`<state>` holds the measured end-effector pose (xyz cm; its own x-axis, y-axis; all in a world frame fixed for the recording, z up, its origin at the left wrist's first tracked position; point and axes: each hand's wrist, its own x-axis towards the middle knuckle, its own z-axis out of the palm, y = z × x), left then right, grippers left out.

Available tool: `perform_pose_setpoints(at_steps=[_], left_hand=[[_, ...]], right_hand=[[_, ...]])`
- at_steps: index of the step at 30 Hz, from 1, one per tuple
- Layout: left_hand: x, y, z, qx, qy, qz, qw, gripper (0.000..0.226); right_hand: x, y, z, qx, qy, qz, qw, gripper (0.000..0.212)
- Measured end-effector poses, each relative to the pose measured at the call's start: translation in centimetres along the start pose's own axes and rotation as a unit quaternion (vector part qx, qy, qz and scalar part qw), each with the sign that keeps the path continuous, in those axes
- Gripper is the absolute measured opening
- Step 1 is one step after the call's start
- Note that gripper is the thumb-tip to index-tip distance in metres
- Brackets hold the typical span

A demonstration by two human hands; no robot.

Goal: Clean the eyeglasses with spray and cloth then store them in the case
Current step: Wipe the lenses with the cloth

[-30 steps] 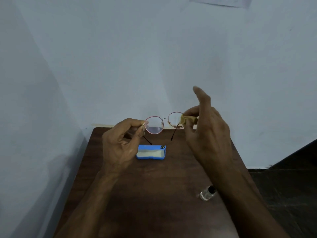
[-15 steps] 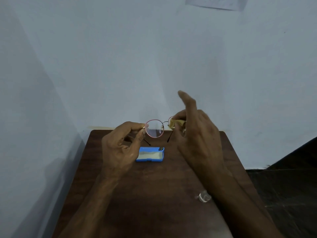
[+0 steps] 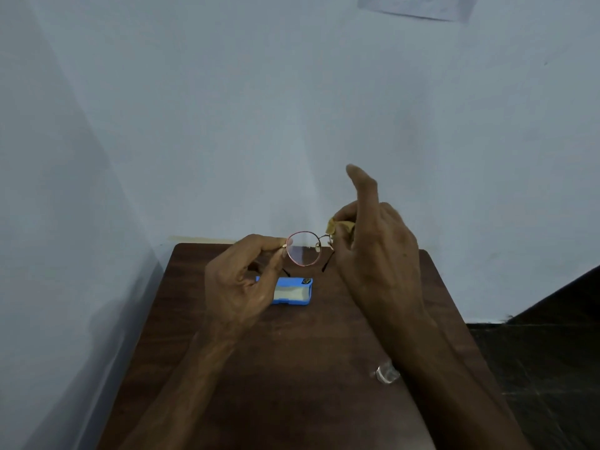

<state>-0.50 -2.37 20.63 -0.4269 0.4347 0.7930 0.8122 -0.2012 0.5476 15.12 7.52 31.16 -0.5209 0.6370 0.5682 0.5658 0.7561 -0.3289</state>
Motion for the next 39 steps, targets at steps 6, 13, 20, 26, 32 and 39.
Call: perform_pose_setpoints(at_steps=[6,13,20,26,32,39], left_hand=[[-0.2,0.6,0.3,0.008,0.006,-0.023,1.0,0.027],[0.1,1.4,0.5,-0.013,0.005,-0.024,1.0,0.015],[-0.1,1.1,0.7,0.02,0.012,-0.024,0.999,0.026],[0.1,1.1,0.7,-0.002,0.025,-0.03,0.999,0.018],[-0.2,1.4,1.1,-0.001,0.03,-0.044,0.999,0.022],[-0.2,0.9,0.6,0.006,0.023,-0.019,1.0,0.013]], right_hand=[[-2.0,-2.7,0.3,0.073,-0.029,-0.063,0.995,0.087],[-1.9,-3.2,0.1,0.071,-0.04,-0.084,0.993,0.09],[-0.8,-1.8,-0.5,0.067,-0.039,-0.03,0.997,0.086],[-2.9,-1.8,-0.1,0.062,-0.051,-0.076,0.994,0.091],[-2.0,-2.2,-0.2,0.064,-0.046,-0.078,0.994,0.091],[-0.6,1.2,-1.1,0.052,0.027,-0.005,0.998,0.085]])
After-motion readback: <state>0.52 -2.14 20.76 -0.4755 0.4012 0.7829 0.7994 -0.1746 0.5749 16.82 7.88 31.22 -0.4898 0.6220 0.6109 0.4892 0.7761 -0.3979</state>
